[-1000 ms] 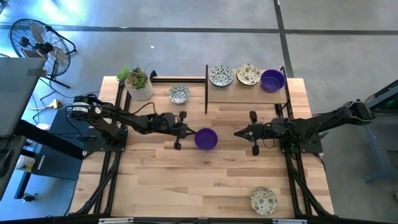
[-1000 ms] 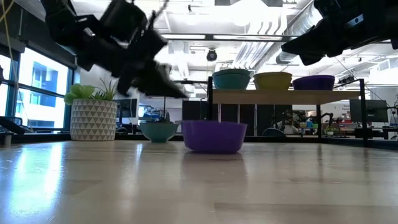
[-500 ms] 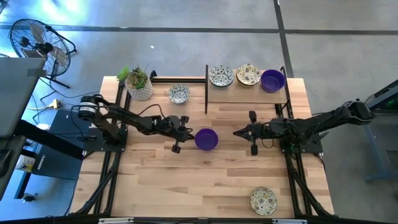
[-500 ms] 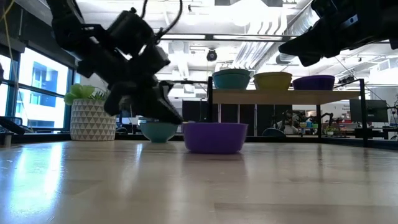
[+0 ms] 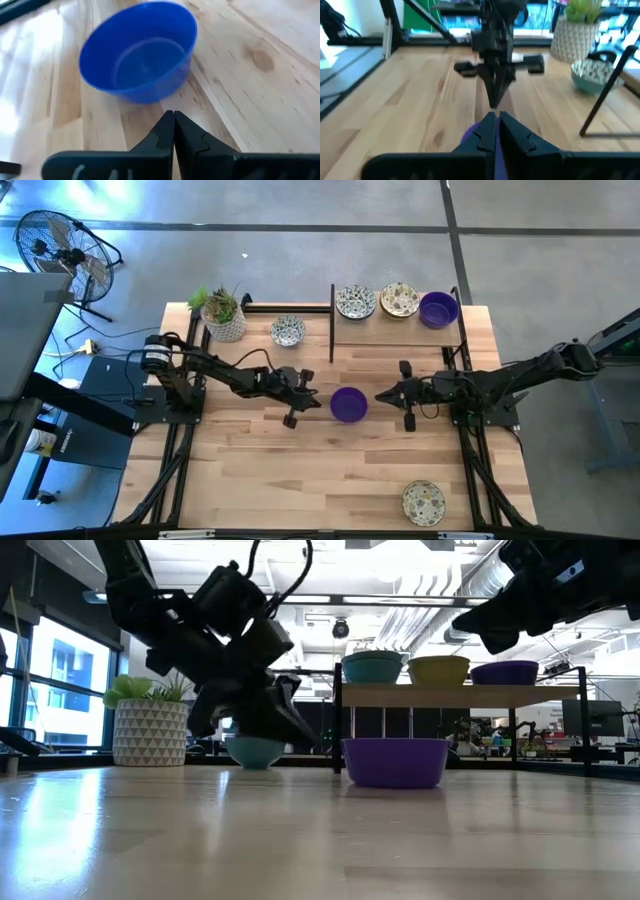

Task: Pick & Place Mini bowls
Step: Stack the violet bowl on the violet bowls on the shelf

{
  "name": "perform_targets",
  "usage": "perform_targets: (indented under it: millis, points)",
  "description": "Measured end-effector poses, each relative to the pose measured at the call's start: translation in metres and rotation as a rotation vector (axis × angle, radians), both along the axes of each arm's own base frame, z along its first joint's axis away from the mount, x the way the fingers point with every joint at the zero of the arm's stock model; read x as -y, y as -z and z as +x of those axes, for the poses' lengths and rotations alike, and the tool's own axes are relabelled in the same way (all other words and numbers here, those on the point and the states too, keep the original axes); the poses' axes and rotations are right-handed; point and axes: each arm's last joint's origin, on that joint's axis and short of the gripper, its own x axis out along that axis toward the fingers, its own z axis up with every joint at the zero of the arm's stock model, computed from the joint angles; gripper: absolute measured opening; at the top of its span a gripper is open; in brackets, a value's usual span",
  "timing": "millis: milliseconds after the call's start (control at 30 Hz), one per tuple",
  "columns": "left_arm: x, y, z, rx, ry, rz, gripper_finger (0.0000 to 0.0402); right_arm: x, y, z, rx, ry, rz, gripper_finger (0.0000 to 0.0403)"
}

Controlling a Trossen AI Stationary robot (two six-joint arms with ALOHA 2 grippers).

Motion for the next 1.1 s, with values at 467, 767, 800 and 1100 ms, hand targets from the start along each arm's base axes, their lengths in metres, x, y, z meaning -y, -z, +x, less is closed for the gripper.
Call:
perform_targets:
  millis: [467,767,800,1100]
  points:
    - [-0.003,-0.017,-0.021,0.298,0.03,0.022,0.0,-0.007,-0.021,0.046,-0.391,0.018,-0.017,0.0091]
    - [-0.002,-0.007,-0.054,0.455,-0.023,0.023,0.0,-0.029,-0.031,0.092,-0.617,-0.057,-0.072,0.0126]
    - [-0.002,-0.006,-0.057,0.452,-0.03,0.023,0.0,-0.031,-0.031,0.097,-0.644,-0.061,-0.079,0.0131]
    - [-0.002,-0.002,-0.061,0.438,-0.056,0.007,0.0,-0.039,-0.013,0.135,-0.911,-0.059,-0.202,0.015]
